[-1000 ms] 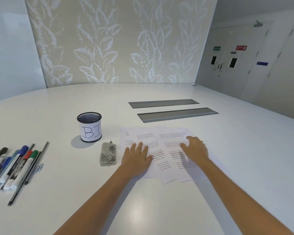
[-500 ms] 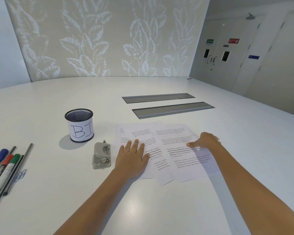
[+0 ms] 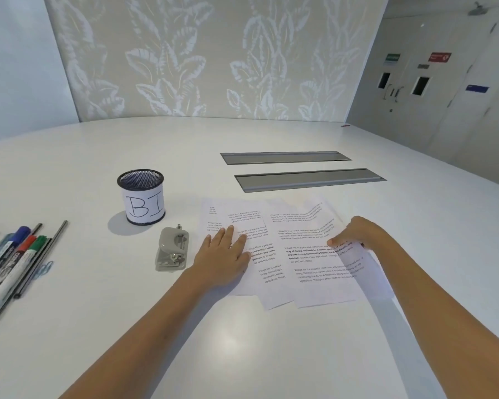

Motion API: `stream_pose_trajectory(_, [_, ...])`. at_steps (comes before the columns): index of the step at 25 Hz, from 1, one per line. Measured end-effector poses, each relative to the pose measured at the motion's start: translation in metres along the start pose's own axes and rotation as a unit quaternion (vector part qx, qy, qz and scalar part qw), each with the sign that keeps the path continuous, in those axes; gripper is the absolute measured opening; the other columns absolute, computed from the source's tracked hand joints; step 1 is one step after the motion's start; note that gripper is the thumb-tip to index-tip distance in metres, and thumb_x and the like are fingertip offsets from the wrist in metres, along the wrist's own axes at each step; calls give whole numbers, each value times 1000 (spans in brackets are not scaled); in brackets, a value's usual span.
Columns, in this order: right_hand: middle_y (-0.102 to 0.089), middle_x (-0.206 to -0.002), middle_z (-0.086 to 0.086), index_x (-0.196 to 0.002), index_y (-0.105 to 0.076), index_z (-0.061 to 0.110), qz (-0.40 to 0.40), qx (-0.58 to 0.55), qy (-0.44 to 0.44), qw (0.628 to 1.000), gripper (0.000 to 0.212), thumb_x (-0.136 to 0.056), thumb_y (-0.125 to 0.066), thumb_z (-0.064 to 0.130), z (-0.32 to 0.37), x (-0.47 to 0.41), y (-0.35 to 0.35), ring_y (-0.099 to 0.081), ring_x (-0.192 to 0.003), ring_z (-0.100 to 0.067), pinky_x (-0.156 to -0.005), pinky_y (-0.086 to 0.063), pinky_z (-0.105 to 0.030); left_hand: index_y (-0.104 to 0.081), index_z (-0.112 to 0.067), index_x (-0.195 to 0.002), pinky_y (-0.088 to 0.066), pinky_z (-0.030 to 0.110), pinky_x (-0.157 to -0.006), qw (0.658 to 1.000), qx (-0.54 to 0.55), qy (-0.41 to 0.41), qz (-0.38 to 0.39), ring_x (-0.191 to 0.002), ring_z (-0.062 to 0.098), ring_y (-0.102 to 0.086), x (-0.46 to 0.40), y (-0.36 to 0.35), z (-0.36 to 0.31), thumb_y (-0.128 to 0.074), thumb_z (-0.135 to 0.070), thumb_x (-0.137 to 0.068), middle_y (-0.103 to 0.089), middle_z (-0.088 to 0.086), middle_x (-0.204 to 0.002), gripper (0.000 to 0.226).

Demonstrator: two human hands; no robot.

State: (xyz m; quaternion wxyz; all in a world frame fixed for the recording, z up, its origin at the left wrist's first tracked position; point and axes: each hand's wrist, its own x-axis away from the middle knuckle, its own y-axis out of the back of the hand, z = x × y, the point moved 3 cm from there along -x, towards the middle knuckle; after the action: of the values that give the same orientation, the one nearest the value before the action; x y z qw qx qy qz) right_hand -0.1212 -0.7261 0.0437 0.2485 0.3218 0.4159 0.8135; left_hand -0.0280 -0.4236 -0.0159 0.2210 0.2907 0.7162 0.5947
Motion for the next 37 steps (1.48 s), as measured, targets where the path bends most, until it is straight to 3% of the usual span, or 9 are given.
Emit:
stream_pose_trajectory(5, [-46, -63, -9, -57, -44, 13, -12, -130, 81, 988, 42, -62, -86, 8, -7, -15, 16, -42, -59, -22, -55, -28, -29, -42, -6, -133, -33, 43, -105, 988, 77, 78, -109, -128, 34, -38, -1, 22, -12, -36, -31, -100, -41, 17, -139, 42])
stream_pose_trajectory(9, [-67, -73, -10, -77, -59, 7, 32, -272, 110, 955, 22, -71, -80, 4, 4, -14, 27, -62, -58, -20, -53, -44, -23, -53, -10, -125, -40, 36, -90, 931, 275, 133, -200, -112, 29, -50, -4, 34, -22, -43, -28, -98, -52, 12, -127, 34])
stream_pose_trajectory(14, [-74, -84, -7, -93, -60, 10, 111, -405, 145, 896, 21, -78, -74, 4, 24, -4, 23, -72, -61, -16, -51, -57, -25, -63, -15, -102, -53, 37, -79, 768, 610, 162, -110, -84, 22, -66, -4, 32, -40, -48, -41, -96, -68, 8, -103, 31])
stream_pose_trajectory(18, [-74, -85, -9, -97, -60, 8, 145, -425, 184, 874, 23, -79, -74, 6, 41, 8, 1, -72, -62, -18, -55, -58, -27, -70, -7, -108, -59, 30, -60, 654, 732, 168, -86, -83, 25, -74, 1, 30, -36, -59, -33, -93, -77, 10, -99, 32])
stream_pose_trajectory(20, [-74, -81, -12, -97, -61, 5, 148, -429, 184, 872, 18, -83, -72, 10, 46, 10, -11, -71, -61, -23, -55, -56, -28, -69, -4, -108, -61, 33, -63, 665, 717, 170, -118, -81, 22, -75, 6, 28, -24, -64, -17, -90, -78, 6, -93, 22])
stream_pose_trajectory(23, [-70, -93, -16, -91, -66, 7, 80, -329, 173, 925, 17, -91, -64, 24, 43, 7, -28, -61, -65, -26, -63, -52, -32, -70, -16, -93, -56, 32, -73, 767, 572, 218, -193, -81, 19, -71, 18, 27, -3, -66, -11, -87, -76, 2, -94, 9])
stream_pose_trajectory(27, [-62, -118, -15, -109, -63, 3, -62, 31, 189, 979, 39, -84, -68, 33, 40, 8, -42, -59, -107, -34, -90, -48, -40, -63, -19, -84, -45, 26, -58, 849, 412, 229, -239, -80, 17, -66, 34, 27, 11, -58, -13, -86, -68, -7, -82, 8])
stream_pose_trajectory(31, [-46, -130, -20, -117, -54, 1, -47, 114, 148, 981, 63, -79, -69, 48, 54, 21, -58, -38, -130, -42, -92, -45, -42, -62, -7, -90, -48, 34, -66, 853, 385, 231, -267, -83, 25, -64, 40, 21, 13, -54, -11, -88, -69, 6, -88, 9])
stream_pose_trajectory(37, [-57, -126, -21, -106, -55, 2, -59, 96, 98, 989, 51, -79, -73, 42, 64, 14, -54, -40, -130, -42, -95, -41, -42, -63, -6, -94, -51, 37, -74, 845, 401, 238, -262, -89, 29, -64, 43, 19, 14, -55, -13, -89, -69, 9, -93, 12])
